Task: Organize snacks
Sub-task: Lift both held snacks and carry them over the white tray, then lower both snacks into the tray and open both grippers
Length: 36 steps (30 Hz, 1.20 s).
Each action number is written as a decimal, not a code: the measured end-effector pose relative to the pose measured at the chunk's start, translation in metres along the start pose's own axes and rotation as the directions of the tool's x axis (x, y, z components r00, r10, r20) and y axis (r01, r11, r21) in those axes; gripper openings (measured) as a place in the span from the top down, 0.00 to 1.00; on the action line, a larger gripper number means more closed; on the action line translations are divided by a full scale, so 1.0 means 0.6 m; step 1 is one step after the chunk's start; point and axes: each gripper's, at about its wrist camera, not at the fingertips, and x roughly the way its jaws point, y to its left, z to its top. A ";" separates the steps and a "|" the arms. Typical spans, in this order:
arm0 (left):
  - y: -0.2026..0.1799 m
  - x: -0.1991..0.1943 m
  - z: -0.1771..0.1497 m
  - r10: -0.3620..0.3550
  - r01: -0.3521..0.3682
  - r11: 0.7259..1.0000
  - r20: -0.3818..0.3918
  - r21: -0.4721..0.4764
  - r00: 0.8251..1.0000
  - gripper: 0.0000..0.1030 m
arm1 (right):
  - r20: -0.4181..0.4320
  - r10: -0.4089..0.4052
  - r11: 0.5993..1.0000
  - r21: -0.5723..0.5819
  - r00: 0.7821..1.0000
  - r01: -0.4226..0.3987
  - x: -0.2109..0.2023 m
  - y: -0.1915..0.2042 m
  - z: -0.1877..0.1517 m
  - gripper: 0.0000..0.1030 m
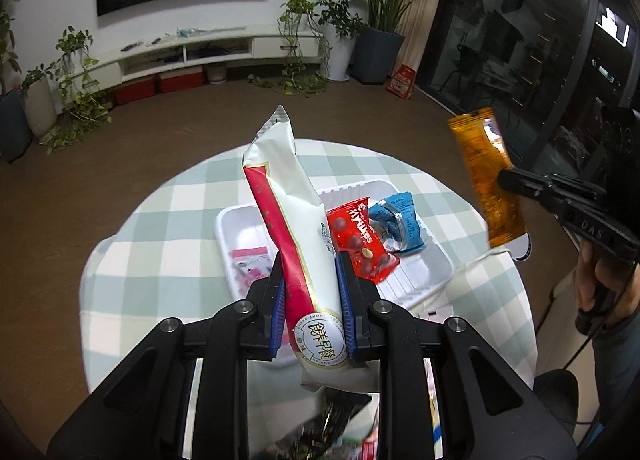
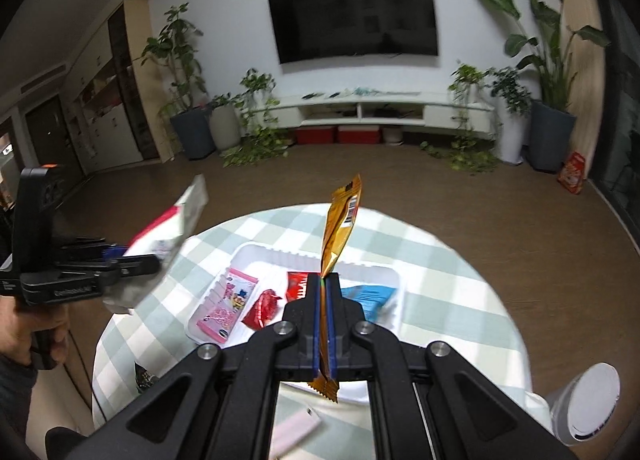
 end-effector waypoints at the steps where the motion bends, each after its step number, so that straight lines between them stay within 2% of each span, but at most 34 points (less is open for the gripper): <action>1: -0.001 0.023 0.006 -0.002 0.002 1.000 -0.014 0.002 1.000 0.80 | -0.014 0.011 1.000 -0.002 1.000 -0.011 0.017 0.002 0.000 0.97; 5: 0.002 0.091 0.010 -0.022 0.022 1.000 -0.053 0.000 0.998 0.80 | -0.075 0.049 0.999 0.011 0.996 -0.048 0.081 -0.001 -0.009 0.97; 9: 0.003 0.154 0.004 -0.035 0.035 0.999 -0.087 -0.002 0.996 0.80 | -0.127 0.050 0.999 0.025 0.991 -0.047 0.136 -0.005 -0.024 0.97; 16: 0.000 0.228 -0.009 -0.032 0.033 0.999 -0.129 0.006 0.991 0.80 | -0.173 0.049 0.998 0.054 0.984 -0.040 0.184 -0.023 -0.045 0.97; 25: 0.005 0.270 -0.029 -0.027 0.028 1.000 -0.161 0.006 0.987 0.80 | -0.205 0.042 0.998 0.054 0.978 -0.032 0.207 -0.032 -0.058 0.97; 36: 0.010 0.284 -0.042 -0.021 0.022 1.000 -0.173 0.000 0.985 0.80 | -0.233 0.030 0.999 0.038 0.972 -0.021 0.218 -0.027 -0.070 0.97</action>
